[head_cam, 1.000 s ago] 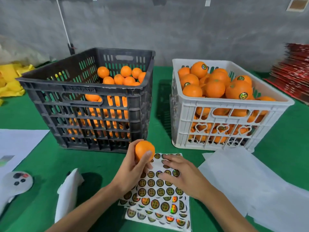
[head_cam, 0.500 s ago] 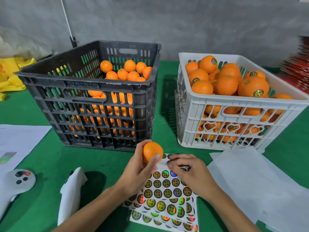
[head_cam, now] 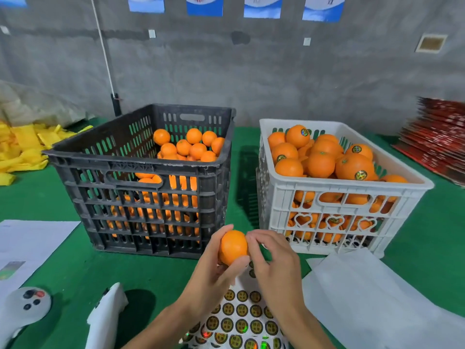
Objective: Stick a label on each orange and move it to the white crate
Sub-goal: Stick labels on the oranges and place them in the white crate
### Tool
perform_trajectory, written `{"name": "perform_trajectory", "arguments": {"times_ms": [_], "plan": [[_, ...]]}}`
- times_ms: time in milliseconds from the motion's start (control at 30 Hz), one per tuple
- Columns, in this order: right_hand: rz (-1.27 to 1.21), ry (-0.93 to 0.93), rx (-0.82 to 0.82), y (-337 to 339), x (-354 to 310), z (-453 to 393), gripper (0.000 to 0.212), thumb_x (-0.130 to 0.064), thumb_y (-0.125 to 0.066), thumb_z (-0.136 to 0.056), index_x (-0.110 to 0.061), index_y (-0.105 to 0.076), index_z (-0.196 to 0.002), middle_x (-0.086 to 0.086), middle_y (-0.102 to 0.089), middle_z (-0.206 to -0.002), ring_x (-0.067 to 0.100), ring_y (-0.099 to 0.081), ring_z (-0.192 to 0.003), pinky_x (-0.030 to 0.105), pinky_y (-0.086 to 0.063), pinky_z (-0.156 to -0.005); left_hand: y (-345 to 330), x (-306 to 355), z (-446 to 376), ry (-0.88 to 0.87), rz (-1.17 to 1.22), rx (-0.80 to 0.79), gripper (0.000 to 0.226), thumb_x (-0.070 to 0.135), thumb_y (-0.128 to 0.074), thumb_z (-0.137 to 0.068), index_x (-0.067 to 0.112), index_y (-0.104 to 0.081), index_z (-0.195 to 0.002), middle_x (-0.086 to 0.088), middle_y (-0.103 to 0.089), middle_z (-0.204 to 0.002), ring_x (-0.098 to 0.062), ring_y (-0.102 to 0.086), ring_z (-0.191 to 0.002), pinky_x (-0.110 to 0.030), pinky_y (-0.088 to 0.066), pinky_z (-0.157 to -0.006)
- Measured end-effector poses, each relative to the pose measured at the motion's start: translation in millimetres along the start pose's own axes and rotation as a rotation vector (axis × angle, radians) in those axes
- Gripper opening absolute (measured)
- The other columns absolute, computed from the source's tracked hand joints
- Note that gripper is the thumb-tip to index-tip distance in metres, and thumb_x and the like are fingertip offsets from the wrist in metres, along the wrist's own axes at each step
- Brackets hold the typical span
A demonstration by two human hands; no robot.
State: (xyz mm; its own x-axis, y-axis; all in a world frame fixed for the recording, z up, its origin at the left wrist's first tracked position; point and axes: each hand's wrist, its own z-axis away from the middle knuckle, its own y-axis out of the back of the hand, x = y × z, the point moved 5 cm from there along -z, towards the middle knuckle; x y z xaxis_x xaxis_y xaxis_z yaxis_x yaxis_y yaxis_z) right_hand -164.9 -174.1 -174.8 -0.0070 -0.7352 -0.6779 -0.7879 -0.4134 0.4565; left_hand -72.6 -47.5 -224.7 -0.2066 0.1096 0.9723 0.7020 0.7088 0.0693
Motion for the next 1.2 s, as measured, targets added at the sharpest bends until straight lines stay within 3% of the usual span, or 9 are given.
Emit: {"name": "perform_trajectory", "arguments": {"times_ms": [133,267,367,500,633,733,833,967,1200], "plan": [[-0.223,-0.119,-0.036,18.7,-19.6,-4.8,0.021,-0.044,-0.060,-0.097,-0.038,-0.076,-0.109,-0.029,-0.068,-0.114,-0.003,-0.061,-0.115,0.026,-0.054,-0.093,1.8,29.2,-14.4,-0.107,-0.126,0.018,0.071,0.045,-0.079,-0.090,0.060,-0.038,-0.147,0.019,-0.049,-0.138,-0.011,-0.068,-0.104,-0.023,-0.057,-0.081],[-0.164,-0.229,-0.081,29.7,-41.8,-19.7,0.070,-0.075,-0.056,-0.080,-0.047,-0.050,-0.143,-0.025,-0.058,-0.137,-0.003,-0.055,-0.125,0.016,-0.048,-0.101,-16.4,77.2,-39.9,-0.298,-0.301,0.204,0.063,0.043,-0.072,-0.093,0.064,-0.039,-0.142,0.029,-0.042,-0.140,0.001,-0.062,-0.111,-0.018,-0.056,-0.086],[-0.078,-0.097,0.044,64.3,-61.3,-56.7,0.073,-0.066,-0.066,-0.082,-0.038,-0.050,-0.147,-0.017,-0.066,-0.131,-0.005,-0.061,-0.112,0.008,-0.049,-0.091,-37.3,116.0,-64.1,-0.442,-0.296,0.227,0.065,0.039,-0.066,-0.099,0.058,-0.033,-0.151,0.025,-0.039,-0.149,-0.002,-0.055,-0.130,-0.021,-0.053,-0.099],[0.090,0.037,0.103,110.5,-75.8,-113.9,0.068,-0.056,-0.069,-0.088,-0.024,-0.053,-0.146,-0.007,-0.070,-0.124,0.008,-0.067,-0.109,0.027,-0.057,-0.091,-64.5,159.3,-114.0,-0.483,-0.277,0.082,0.100,-0.006,-0.063,-0.095,0.053,-0.016,-0.160,0.020,-0.036,-0.153,0.001,-0.049,-0.137,-0.020,-0.049,-0.106],[0.310,0.036,0.232,148.0,-59.4,-167.6,0.055,-0.047,-0.072,-0.089,-0.014,-0.059,-0.131,0.003,-0.074,-0.101,0.024,-0.070,-0.093,0.019,-0.038,-0.068,-96.6,196.3,-174.0,-0.429,-0.467,-0.121,0.092,0.006,-0.053,-0.094,0.039,-0.005,-0.165,0.008,-0.028,-0.165,-0.017,-0.041,-0.147,-0.043,-0.040,-0.120],[0.422,-0.039,0.236,164.4,-29.9,-190.1,0.061,-0.045,-0.065,-0.095,-0.010,-0.049,-0.141,0.012,-0.071,-0.113,0.034,-0.066,-0.105,0.037,-0.047,-0.076,-114.6,215.8,-205.5,-0.470,-0.653,-0.223,0.074,0.010,-0.052,-0.105,0.032,-0.015,-0.166,0.009,-0.022,-0.170,-0.013,-0.030,-0.153,-0.037,-0.030,-0.126],[0.504,-0.084,0.192,164.5,-1.9,-201.2,0.050,-0.034,-0.060,-0.099,-0.010,-0.040,-0.137,0.018,-0.066,-0.118,0.040,-0.063,-0.107,0.042,-0.048,-0.077,-111.8,225.8,-224.2,-0.473,-0.762,-0.191,0.052,0.023,-0.056,-0.106,0.030,-0.041,-0.155,0.009,-0.035,-0.162,-0.012,-0.042,-0.143,-0.036,-0.039,-0.119],[0.658,0.027,0.114,141.3,-1.7,-211.7,0.058,-0.037,-0.053,-0.103,-0.007,-0.042,-0.151,0.016,-0.037,-0.160,0.032,-0.033,-0.149,0.039,-0.027,-0.121,-65.5,235.3,-238.4,-0.454,-0.832,-0.084,0.042,0.026,-0.059,-0.104,0.024,-0.052,-0.145,0.004,-0.048,-0.147,-0.015,-0.054,-0.129,-0.035,-0.046,-0.110],[0.139,0.256,-0.007,36.2,-81.9,-233.4,0.046,-0.031,-0.069,-0.096,-0.016,-0.062,-0.140,-0.001,-0.056,-0.148,0.014,-0.050,-0.138,0.023,-0.032,-0.118,68.9,201.5,-252.2,-0.140,-1.000,0.126,0.038,0.019,-0.061,-0.100,0.013,-0.057,-0.138,-0.009,-0.063,-0.133,-0.029,-0.060,-0.122,-0.034,-0.045,-0.104]]}}
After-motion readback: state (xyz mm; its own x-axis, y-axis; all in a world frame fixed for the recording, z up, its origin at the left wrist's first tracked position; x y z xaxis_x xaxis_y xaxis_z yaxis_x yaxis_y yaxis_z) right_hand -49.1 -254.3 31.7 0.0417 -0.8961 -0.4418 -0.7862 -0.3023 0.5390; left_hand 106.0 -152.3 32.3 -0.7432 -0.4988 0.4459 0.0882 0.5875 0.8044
